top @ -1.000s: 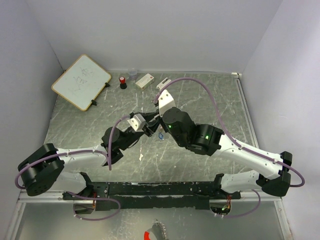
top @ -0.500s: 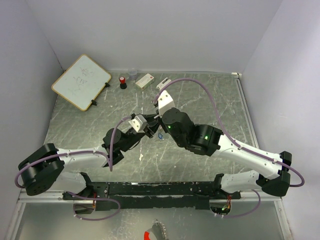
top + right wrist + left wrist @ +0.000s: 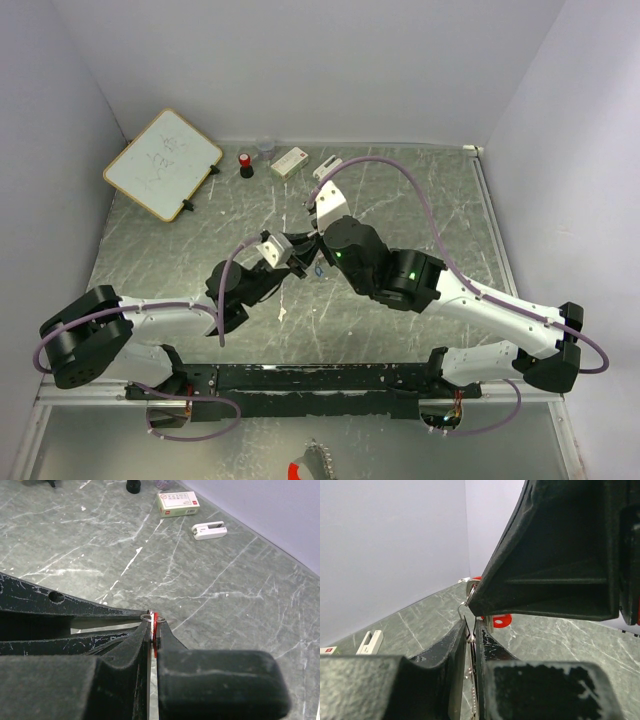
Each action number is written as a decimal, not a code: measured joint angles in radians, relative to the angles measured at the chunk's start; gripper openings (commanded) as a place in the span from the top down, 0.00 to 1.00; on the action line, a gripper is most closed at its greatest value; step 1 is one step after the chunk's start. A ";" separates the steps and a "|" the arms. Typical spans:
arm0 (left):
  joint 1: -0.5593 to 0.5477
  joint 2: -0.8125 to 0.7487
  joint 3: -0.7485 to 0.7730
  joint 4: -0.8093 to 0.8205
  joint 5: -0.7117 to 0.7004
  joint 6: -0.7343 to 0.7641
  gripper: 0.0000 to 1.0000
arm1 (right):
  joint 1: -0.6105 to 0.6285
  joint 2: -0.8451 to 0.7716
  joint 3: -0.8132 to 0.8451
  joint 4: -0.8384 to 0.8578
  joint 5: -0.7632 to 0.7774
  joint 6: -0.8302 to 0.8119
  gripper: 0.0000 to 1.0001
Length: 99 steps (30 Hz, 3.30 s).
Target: Remove the keys from the keyring
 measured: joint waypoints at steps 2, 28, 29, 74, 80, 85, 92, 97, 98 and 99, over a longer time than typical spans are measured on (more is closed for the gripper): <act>-0.002 0.000 -0.008 0.016 -0.001 0.004 0.83 | 0.002 0.000 0.000 0.002 -0.001 0.000 1.00; -0.012 -0.009 -0.031 0.028 -0.008 0.084 0.93 | 0.008 0.013 0.014 -0.020 0.001 0.007 1.00; -0.013 -0.013 -0.031 0.024 -0.008 0.089 0.93 | 0.009 0.017 0.024 -0.032 0.001 0.007 1.00; -0.017 -0.152 0.031 -0.242 0.173 0.329 0.93 | 0.029 0.056 0.208 -0.300 0.068 -0.024 1.00; -0.014 -0.159 0.031 -0.266 0.182 0.330 0.93 | 0.028 0.063 0.207 -0.301 0.053 -0.042 1.00; -0.011 -0.181 0.031 -0.302 0.202 0.335 0.93 | 0.027 0.061 0.204 -0.302 0.028 -0.058 1.00; -0.011 -0.212 0.031 -0.344 0.243 0.344 0.93 | 0.027 0.011 0.179 -0.305 -0.045 -0.072 1.00; -0.011 -0.236 0.031 -0.360 0.283 0.349 0.93 | 0.027 -0.028 0.163 -0.297 -0.093 -0.082 1.00; -0.011 -0.240 0.031 -0.362 0.289 0.351 0.93 | 0.027 -0.032 0.163 -0.296 -0.104 -0.084 1.00; -0.011 -0.246 0.031 -0.369 0.298 0.353 0.93 | 0.027 -0.035 0.163 -0.294 -0.114 -0.087 1.00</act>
